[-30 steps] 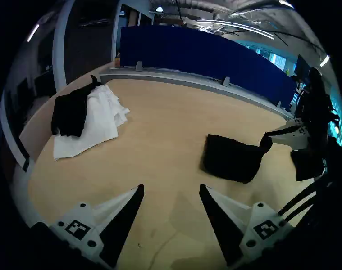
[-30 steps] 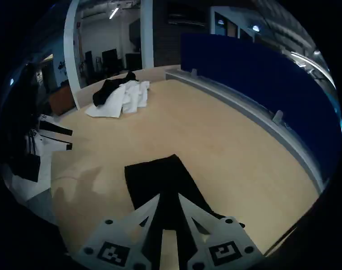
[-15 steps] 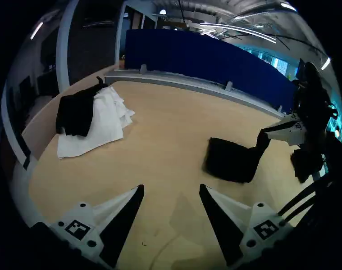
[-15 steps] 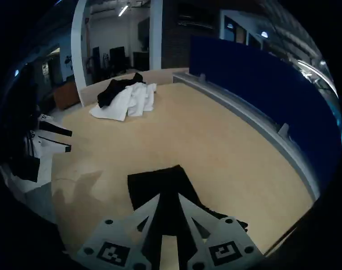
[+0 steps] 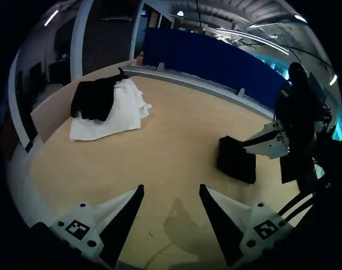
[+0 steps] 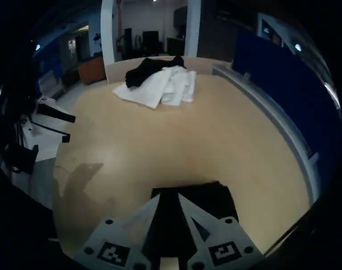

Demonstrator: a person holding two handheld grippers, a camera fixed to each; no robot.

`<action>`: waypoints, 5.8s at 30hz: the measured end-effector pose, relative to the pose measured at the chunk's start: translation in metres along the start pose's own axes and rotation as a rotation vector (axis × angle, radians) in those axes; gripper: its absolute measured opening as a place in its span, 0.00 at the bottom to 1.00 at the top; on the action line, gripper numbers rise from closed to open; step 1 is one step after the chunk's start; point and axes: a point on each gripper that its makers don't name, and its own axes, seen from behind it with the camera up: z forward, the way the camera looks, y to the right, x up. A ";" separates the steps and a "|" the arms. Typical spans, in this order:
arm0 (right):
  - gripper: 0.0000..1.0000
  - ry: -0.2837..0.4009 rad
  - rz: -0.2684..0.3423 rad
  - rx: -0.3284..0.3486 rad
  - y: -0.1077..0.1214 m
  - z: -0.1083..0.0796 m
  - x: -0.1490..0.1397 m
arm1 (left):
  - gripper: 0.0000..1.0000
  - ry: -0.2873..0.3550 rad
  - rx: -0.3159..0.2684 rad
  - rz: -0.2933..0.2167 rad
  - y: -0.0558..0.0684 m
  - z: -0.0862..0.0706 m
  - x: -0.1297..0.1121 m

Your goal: Fold towel

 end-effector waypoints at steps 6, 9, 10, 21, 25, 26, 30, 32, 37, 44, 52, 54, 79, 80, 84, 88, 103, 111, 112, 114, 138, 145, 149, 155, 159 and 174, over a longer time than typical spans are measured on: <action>0.13 -0.051 0.040 0.040 -0.020 0.038 -0.023 | 0.91 -0.006 0.016 -0.014 -0.009 -0.004 -0.007; 0.13 -0.051 0.056 0.043 -0.021 0.041 -0.024 | 0.91 -0.009 0.020 -0.018 -0.012 -0.005 -0.009; 0.13 -0.049 0.058 0.042 -0.021 0.041 -0.024 | 0.91 -0.010 0.020 -0.019 -0.013 -0.005 -0.009; 0.57 -0.006 0.072 0.015 -0.013 0.025 -0.016 | 0.91 -0.009 0.022 -0.007 -0.016 -0.006 -0.006; 0.70 0.001 0.069 0.001 -0.012 0.020 -0.018 | 0.91 -0.009 0.022 -0.001 -0.016 -0.006 -0.006; 0.70 0.002 0.068 -0.001 -0.012 0.019 -0.018 | 0.91 -0.009 0.022 -0.001 -0.016 -0.006 -0.006; 0.70 0.001 0.069 -0.009 -0.013 0.015 -0.023 | 0.91 -0.009 0.021 0.003 -0.016 -0.006 -0.005; 0.70 -0.001 0.073 -0.018 -0.013 0.012 -0.026 | 0.91 -0.009 0.020 0.005 -0.015 -0.006 -0.005; 0.70 -0.009 0.105 -0.049 -0.014 -0.002 -0.044 | 0.91 -0.010 0.015 0.012 -0.013 -0.004 -0.003; 0.70 -0.026 0.194 -0.107 -0.019 -0.029 -0.083 | 0.91 -0.009 0.011 0.018 -0.012 -0.003 -0.001; 0.70 -0.048 0.282 -0.163 -0.019 -0.031 -0.115 | 0.91 -0.015 0.009 0.030 -0.011 -0.002 -0.002; 0.70 -0.050 0.292 -0.175 -0.018 -0.029 -0.118 | 0.91 -0.016 0.008 0.034 -0.010 -0.003 -0.002; 0.06 -0.016 0.400 -0.286 0.012 -0.033 -0.122 | 0.91 -0.015 -0.001 0.038 -0.009 -0.003 0.003; 0.06 -0.010 0.399 -0.286 0.013 -0.035 -0.120 | 0.91 -0.015 -0.003 0.039 -0.009 -0.003 0.003; 0.06 0.024 0.385 -0.296 0.021 -0.050 -0.103 | 0.91 -0.012 -0.010 0.045 -0.006 -0.003 0.006; 0.06 0.064 0.363 -0.306 0.032 -0.070 -0.078 | 0.91 -0.005 -0.020 0.051 -0.002 -0.004 0.011; 0.05 0.232 0.327 -0.388 0.085 -0.171 0.006 | 0.91 0.037 -0.069 0.084 0.018 -0.009 0.043; 0.05 0.217 0.333 -0.420 0.093 -0.185 -0.012 | 0.91 0.036 -0.084 0.105 0.025 -0.008 0.046; 0.05 0.216 0.334 -0.419 0.093 -0.185 -0.014 | 0.91 0.034 -0.084 0.106 0.025 -0.008 0.046; 0.05 0.217 0.337 -0.418 0.092 -0.184 -0.015 | 0.91 0.031 -0.083 0.107 0.025 -0.008 0.045; 0.72 0.160 0.351 -0.398 0.087 -0.154 -0.060 | 0.91 0.018 -0.071 0.109 0.025 -0.003 0.043; 0.72 0.094 0.378 -0.366 0.073 -0.128 -0.110 | 0.91 0.001 -0.068 0.117 0.026 -0.002 0.035; 0.72 0.045 0.390 -0.342 0.061 -0.115 -0.141 | 0.91 -0.006 -0.065 0.119 0.026 -0.001 0.033; 0.73 -0.030 0.404 -0.307 0.041 -0.102 -0.184 | 0.91 -0.009 -0.065 0.116 0.030 0.000 0.032; 0.72 -0.061 0.412 -0.296 0.035 -0.097 -0.201 | 0.91 -0.009 -0.068 0.119 0.032 0.002 0.032; 0.60 -0.088 0.391 -0.260 0.025 -0.084 -0.214 | 0.91 -0.014 -0.067 0.123 0.033 0.005 0.029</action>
